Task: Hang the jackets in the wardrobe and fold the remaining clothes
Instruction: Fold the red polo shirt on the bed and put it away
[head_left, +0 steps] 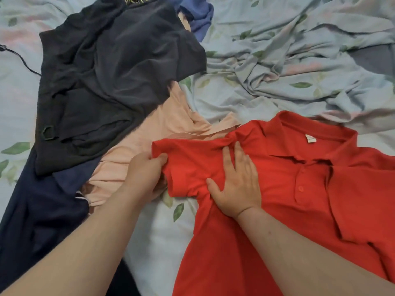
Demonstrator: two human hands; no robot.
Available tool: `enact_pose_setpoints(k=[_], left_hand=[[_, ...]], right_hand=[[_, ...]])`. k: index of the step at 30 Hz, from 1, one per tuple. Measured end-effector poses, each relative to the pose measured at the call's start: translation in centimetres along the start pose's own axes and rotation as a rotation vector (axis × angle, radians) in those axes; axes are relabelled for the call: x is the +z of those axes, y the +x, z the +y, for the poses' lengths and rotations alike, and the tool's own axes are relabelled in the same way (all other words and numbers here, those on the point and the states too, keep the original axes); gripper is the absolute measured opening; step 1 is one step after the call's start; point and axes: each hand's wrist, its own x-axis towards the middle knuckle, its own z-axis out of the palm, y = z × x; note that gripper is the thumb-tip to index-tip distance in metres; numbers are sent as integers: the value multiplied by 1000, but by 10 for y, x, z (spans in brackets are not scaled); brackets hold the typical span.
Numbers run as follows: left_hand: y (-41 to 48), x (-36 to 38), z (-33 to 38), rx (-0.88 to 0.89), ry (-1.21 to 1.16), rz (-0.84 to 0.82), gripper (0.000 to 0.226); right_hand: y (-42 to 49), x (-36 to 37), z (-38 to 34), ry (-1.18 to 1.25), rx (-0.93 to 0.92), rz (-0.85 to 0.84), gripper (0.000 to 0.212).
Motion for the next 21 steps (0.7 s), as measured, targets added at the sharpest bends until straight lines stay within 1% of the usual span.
enact_pose_setpoints(k=[1,3,4,5,7,9,11,13,17,19,20,21], left_hand=[[1,2,-4,30,6,32,34],[-4,12,-9,202,196,133,69],[-9,19,-11,287,306,181,80],[-13,25,-14,350,383,211,85],[-14,30,-18,435,465,261,80],[-8,29,-22,493,532,286,64],[-5,24,-27,579,596,275,46],[-3,18,-34,641,594,258,37],[4,6,-38,595,498,207,35],[5,8,-35,537,414,185,28],[4,12,-31,497,338,178,29],[4,15,-28,470,280,178,35]], right_hand=[[1,0,0,-9,-4,-8,91],[3,1,0,-23,-5,-21,92],[3,1,0,-25,-2,-22,93],[3,2,1,-23,3,-18,94],[3,2,1,-19,8,-10,95],[3,2,0,-17,12,-8,95],[3,3,1,-10,12,7,95],[2,4,1,-3,15,11,94],[3,7,2,2,19,25,94],[2,8,2,2,15,27,93],[3,8,2,-2,13,28,94],[3,9,3,-9,12,27,94]])
